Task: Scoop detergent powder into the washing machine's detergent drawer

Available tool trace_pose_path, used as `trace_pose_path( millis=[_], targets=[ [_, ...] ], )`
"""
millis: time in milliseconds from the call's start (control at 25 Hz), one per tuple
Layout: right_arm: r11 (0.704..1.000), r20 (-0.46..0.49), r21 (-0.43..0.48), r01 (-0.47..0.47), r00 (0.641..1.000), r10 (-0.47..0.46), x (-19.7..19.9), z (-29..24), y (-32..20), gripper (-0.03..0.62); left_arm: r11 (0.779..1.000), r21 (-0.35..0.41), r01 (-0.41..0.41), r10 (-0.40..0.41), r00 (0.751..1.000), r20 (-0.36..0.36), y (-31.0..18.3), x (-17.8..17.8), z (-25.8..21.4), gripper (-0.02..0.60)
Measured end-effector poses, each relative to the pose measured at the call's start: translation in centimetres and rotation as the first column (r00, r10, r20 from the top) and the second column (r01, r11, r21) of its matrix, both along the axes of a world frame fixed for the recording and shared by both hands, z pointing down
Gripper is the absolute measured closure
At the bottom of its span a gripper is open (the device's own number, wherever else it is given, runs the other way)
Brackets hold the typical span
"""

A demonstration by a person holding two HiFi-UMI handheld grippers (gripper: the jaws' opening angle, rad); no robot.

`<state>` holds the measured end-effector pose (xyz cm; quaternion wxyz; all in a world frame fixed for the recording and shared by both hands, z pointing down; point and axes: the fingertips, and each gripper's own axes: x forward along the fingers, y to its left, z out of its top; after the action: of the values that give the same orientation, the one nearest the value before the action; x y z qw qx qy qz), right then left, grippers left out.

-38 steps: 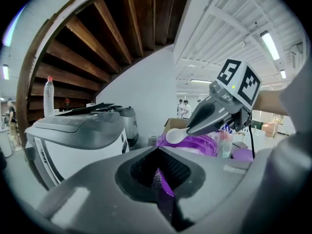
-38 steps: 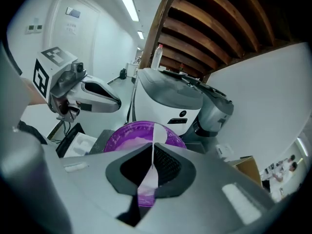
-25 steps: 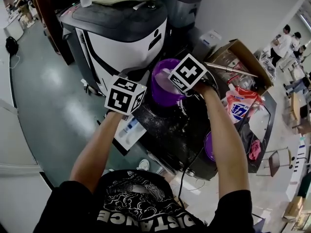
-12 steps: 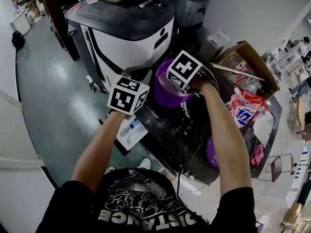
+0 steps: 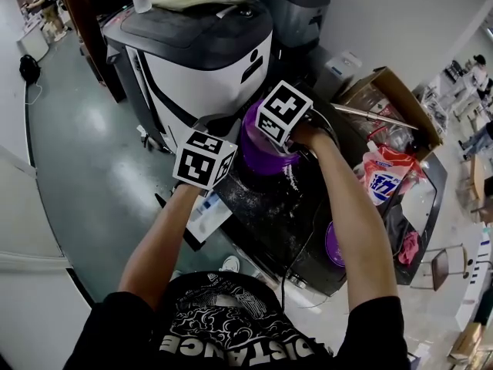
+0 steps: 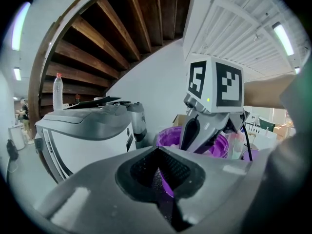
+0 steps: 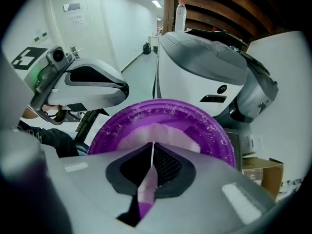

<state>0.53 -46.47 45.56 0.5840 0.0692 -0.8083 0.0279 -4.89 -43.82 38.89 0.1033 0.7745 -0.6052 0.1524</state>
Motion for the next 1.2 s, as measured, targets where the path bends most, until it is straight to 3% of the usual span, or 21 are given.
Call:
trace_pose_path(
  millis=[440, 720, 1200],
  targets=[
    [0.999, -0.009, -0.018, -0.046, 0.999, 0.045, -0.3, -0.1, 0.9, 0.557, 1.0, 0.003, 0.012, -0.012, 1.0, -0.008, 1.4, -0.2, 0.0, 0.581],
    [0.987, 0.016, -0.076, -0.139, 0.99, 0.141, -0.4, -0.7, 1.4, 0.558, 1.0, 0.006, 0.006, -0.006, 1.0, -0.016, 2.3, -0.5, -0.4, 0.581],
    [0.898, 0.079, -0.26, -0.354, 0.919, 0.385, -0.4, -2.3, 1.7, 0.559, 0.997, 0.025, -0.07, 0.07, 0.997, -0.015, 2.9, -1.1, -1.6, 0.581]
  ],
)
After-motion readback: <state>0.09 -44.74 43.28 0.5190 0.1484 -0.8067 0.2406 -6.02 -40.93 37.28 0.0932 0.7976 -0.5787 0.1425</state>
